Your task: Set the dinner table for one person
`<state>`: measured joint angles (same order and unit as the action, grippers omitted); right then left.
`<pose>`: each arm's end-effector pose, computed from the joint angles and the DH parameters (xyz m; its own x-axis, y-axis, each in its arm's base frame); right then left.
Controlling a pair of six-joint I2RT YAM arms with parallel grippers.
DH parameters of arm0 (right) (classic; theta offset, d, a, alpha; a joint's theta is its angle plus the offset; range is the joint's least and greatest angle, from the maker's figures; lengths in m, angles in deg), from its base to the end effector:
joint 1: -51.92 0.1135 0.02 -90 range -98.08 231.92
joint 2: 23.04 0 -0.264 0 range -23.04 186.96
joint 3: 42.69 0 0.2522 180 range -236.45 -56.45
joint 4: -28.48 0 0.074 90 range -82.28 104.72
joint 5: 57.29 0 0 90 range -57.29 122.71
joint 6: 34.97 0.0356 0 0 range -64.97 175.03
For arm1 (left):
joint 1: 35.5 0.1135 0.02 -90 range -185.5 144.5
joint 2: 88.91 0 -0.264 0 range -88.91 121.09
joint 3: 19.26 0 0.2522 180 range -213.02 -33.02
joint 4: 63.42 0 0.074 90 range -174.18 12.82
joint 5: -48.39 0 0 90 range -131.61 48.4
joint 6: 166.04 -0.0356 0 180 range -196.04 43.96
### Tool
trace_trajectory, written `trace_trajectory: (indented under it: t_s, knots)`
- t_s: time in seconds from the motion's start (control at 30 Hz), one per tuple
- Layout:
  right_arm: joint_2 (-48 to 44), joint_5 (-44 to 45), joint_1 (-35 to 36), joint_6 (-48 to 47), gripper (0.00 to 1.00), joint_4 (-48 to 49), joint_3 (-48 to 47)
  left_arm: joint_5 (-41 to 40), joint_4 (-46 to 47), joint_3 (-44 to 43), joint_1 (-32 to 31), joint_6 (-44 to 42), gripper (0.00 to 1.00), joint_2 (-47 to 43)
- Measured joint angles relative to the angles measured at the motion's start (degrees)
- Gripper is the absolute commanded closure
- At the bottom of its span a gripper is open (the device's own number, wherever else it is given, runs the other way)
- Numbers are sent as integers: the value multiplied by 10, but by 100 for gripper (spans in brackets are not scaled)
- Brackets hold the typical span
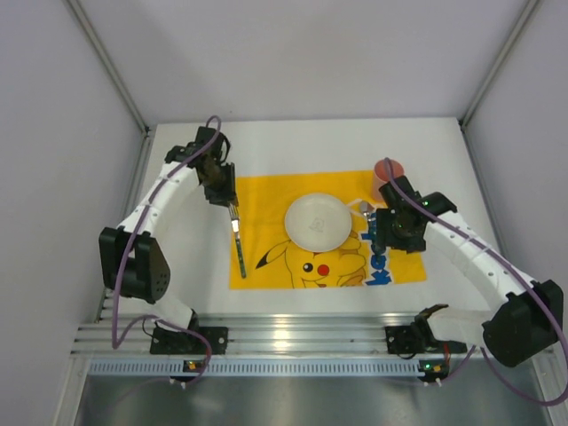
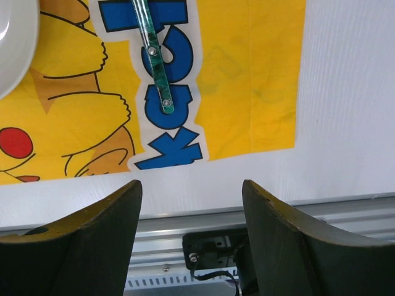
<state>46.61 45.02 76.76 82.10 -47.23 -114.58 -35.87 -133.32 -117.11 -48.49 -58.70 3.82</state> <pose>0.1948 0.0818 0.2666 -0.9364 0.0565 -0.3464 0.0795 0.9955 -0.0525 0.3211 -0.0777 0.3007 -0.9205 -0.0920 -0.3798 -0.0096 0.9769 -0.2134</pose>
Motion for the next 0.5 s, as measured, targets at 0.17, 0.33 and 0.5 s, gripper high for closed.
trace_trajectory:
  t_s: [0.17,0.33,0.5]
  knots:
    - [-12,-2,0,-4,33,2,5,9,16,0,-26,22,87,42]
    - [-18,-4,0,-5,33,2,5,-4,31,-24,-44,33,86,118]
    - [-18,-6,0,-5,33,2,5,-23,47,-47,-53,33,85,159]
